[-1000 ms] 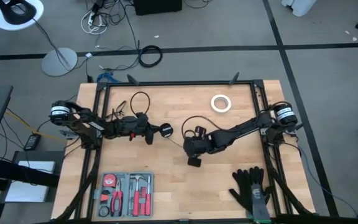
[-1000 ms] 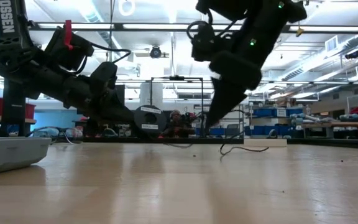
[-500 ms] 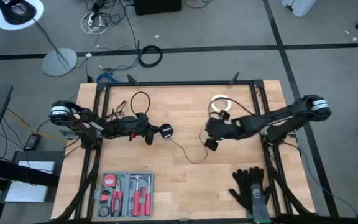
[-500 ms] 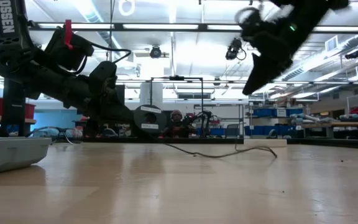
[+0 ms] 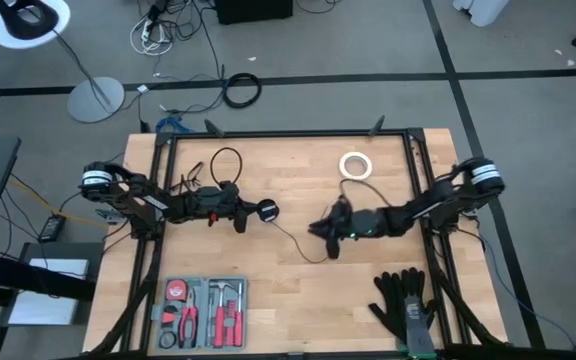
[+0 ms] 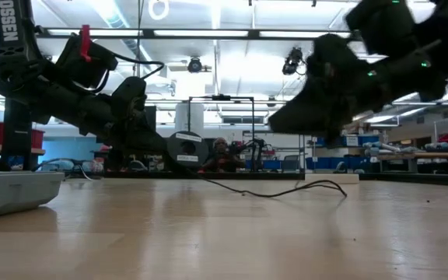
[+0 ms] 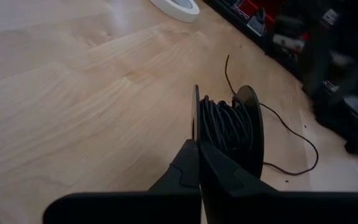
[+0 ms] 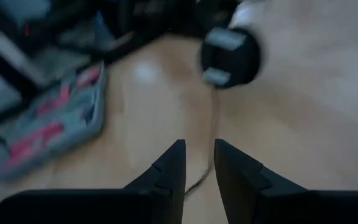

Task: Coil cords
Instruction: Coil the black wire on the black spool

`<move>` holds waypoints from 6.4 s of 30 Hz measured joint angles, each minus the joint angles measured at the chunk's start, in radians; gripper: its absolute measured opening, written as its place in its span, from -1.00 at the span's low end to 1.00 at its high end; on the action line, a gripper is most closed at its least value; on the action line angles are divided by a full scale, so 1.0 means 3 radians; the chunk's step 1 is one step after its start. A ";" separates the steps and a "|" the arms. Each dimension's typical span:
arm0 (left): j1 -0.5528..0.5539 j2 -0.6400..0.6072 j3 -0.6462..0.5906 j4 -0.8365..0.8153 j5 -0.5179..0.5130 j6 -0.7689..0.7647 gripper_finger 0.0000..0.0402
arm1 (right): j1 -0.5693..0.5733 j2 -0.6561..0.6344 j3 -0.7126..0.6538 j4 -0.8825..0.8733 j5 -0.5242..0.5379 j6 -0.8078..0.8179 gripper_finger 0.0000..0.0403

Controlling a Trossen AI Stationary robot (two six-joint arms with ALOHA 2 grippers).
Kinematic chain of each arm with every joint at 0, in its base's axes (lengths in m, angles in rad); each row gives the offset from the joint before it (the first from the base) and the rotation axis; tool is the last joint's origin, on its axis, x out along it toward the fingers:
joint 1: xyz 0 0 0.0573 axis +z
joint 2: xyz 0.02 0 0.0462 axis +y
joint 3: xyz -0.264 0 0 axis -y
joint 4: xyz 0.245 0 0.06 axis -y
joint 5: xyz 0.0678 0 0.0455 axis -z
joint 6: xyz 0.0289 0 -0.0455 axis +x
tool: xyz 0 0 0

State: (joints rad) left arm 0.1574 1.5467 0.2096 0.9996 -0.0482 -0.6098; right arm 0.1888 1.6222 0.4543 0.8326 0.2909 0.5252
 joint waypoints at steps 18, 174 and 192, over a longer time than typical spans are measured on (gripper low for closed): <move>0.0000 0.0000 0.0000 -0.0013 0.0079 -0.0003 -1.00 | 0.0319 0.0290 0.1449 -0.3241 -0.0612 -0.0166 -0.58; 0.0001 0.0001 0.0220 -0.0568 0.0380 0.0361 -1.00 | -0.0171 0.1025 0.2465 -0.3634 0.0221 -0.0129 -0.59; 0.0000 0.0000 0.0223 -0.0728 0.0467 0.0440 -1.00 | 0.0390 -0.0313 0.2206 -0.4886 0.1464 -0.0252 -0.38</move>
State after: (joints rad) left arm 0.1574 1.5468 0.2764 0.7811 0.0917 -0.4778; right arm 0.3058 1.5282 1.1162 -0.6332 0.7300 0.4496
